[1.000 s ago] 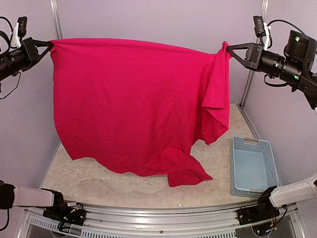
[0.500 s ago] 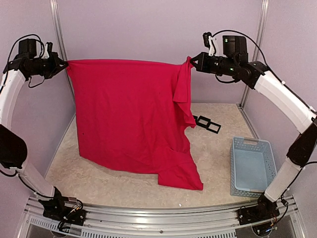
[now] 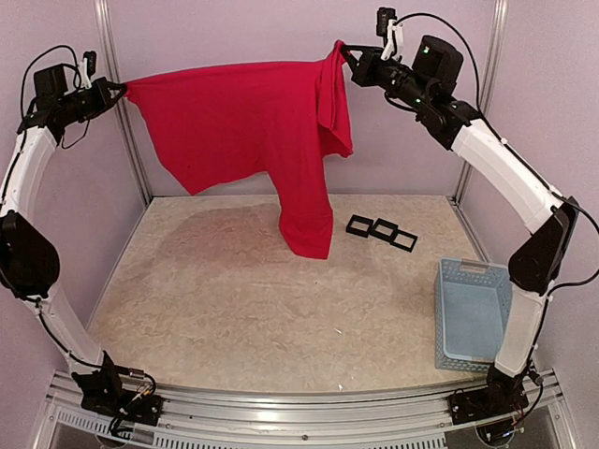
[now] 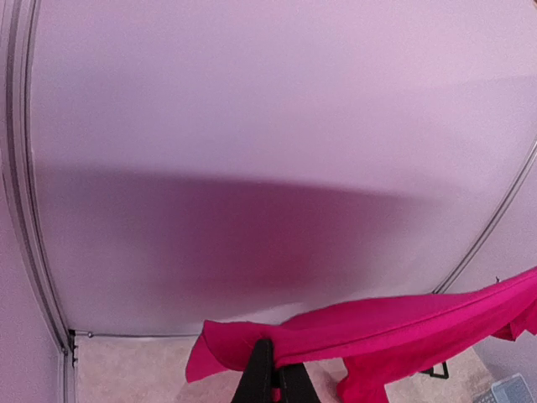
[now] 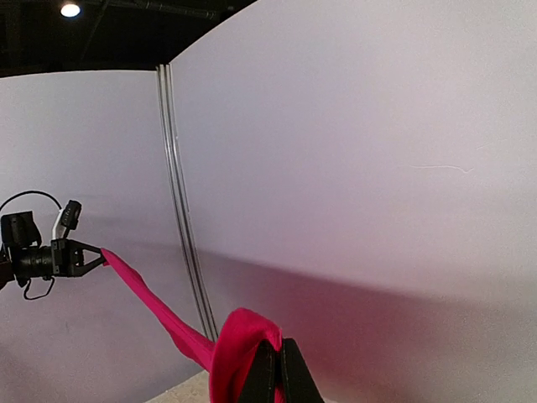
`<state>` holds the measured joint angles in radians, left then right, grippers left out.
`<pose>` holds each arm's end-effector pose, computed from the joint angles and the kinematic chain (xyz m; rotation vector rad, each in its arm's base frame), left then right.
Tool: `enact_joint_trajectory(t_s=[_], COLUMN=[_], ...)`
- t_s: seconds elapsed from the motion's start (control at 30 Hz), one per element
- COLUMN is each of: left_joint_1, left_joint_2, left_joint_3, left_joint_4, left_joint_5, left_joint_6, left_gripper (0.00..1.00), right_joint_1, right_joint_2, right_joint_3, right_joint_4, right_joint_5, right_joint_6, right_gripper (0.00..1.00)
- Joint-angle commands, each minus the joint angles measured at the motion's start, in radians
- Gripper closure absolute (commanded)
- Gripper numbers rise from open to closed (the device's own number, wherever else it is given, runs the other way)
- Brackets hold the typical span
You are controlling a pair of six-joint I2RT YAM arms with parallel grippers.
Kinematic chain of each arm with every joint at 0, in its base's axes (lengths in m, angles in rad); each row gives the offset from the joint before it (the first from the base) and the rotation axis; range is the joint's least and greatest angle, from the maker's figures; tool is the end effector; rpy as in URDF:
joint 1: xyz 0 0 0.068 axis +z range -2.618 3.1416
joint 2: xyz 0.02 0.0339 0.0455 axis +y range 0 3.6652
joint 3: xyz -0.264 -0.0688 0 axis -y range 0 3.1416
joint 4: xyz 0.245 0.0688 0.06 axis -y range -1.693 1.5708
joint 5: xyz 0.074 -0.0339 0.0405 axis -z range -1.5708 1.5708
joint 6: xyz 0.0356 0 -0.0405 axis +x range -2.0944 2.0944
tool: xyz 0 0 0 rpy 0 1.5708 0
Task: Remove the brooch from the garment
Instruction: Flatten out the crumpled clothing at the center of the board.
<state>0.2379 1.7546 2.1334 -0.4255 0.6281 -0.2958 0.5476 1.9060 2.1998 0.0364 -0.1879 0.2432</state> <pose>0.3707 0.0684 0.5146 0.0552 1.6356 -0.5507 0.3612 0.2280 0.5265 -0.3598 1.2357 0.7990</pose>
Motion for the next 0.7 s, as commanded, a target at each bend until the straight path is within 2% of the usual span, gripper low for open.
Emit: enact_joint_trajectory(t_s=[0.0,0.13,0.2,0.3,0.5,0.6,0.67], left_joint_1=[-0.029,-0.082,-0.12,-0.167,-0.198,-0.201,-0.202], left_joint_2=[-0.2,-0.367,-0.456,-0.584,-0.692,-0.7,-0.714], left_joint_3=[-0.317,-0.632,-0.765,-0.92,-1.023,-1.051,-1.061], left_joint_4=[0.073,-0.045,-0.114,-0.205,-0.51,-0.62,-0.669], left_joint_5=[-0.177,-0.324,-0.382,-0.396,-0.371,-0.314,-0.295], left_joint_6=[0.161,0.153,0.102,-0.011,-0.273,-0.329,-0.349], left_gripper=[1.0,1.0,1.0,1.0,1.0,1.0,0.94], right_joint_1=[-0.013,0.045,0.082,0.146,0.259,0.311,0.351], right_joint_2=[-0.106,-0.239,-0.29,-0.354,-0.396,-0.38,-0.375], right_joint_3=[-0.205,-0.549,-0.705,-0.871,-1.012,-1.061,-1.083], right_joint_4=[-0.054,-0.201,-0.286,-0.368,-0.492,-0.542,-0.563], right_joint_5=[-0.053,0.008,0.021,0.012,-0.057,-0.117,-0.13], right_joint_6=[-0.046,-0.092,-0.089,-0.054,0.031,0.07,0.08], right_gripper=[1.0,1.0,1.0,1.0,1.0,1.0,1.0])
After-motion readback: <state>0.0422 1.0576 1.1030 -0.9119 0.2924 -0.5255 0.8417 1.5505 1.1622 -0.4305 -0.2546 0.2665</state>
